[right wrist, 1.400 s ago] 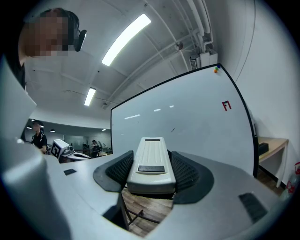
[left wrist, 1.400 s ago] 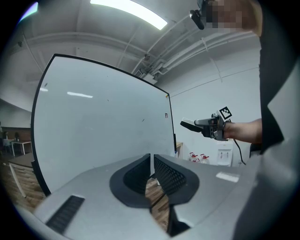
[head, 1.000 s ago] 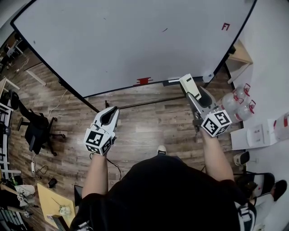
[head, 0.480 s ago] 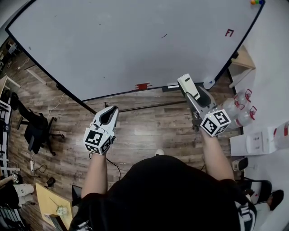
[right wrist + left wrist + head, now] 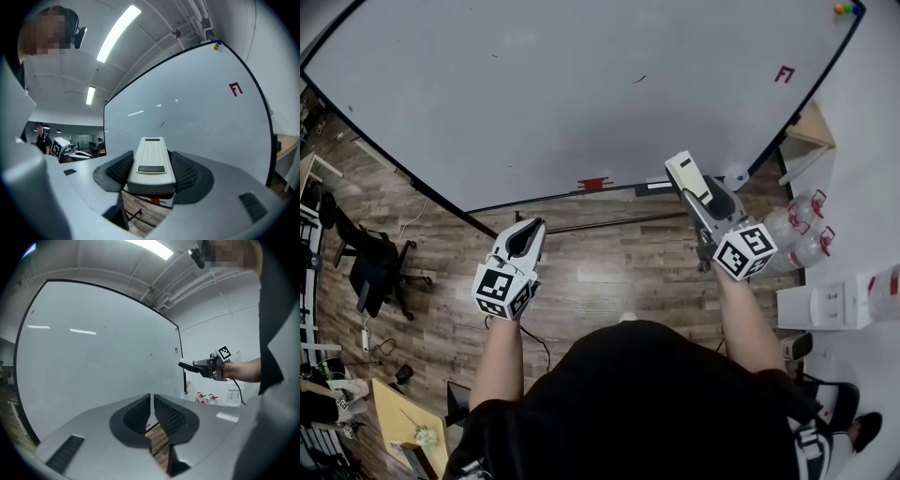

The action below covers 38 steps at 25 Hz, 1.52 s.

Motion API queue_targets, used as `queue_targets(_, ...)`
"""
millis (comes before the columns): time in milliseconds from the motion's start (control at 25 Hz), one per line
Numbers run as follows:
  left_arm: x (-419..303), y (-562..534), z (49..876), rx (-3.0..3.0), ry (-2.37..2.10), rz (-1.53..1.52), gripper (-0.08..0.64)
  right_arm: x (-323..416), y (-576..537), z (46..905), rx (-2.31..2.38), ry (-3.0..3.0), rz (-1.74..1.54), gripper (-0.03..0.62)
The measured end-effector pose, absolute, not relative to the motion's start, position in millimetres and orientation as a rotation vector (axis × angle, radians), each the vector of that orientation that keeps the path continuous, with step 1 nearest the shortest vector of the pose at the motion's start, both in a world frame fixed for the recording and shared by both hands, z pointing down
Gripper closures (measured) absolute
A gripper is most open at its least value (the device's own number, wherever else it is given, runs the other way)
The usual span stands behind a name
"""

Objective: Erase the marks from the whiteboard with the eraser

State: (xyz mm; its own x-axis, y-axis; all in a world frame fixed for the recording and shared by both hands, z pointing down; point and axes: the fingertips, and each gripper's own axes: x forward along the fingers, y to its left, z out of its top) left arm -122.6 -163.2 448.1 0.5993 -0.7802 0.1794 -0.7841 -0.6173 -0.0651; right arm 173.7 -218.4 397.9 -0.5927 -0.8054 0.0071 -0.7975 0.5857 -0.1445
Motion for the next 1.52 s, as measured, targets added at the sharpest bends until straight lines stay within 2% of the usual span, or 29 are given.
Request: queue_targets(1520, -95.7, -186.8, 445.5, 2.749, -1.423, 0.300, 0.545, 192.8, -255.5, 404.2, -1.302, 2.805, -0.241, 0.342)
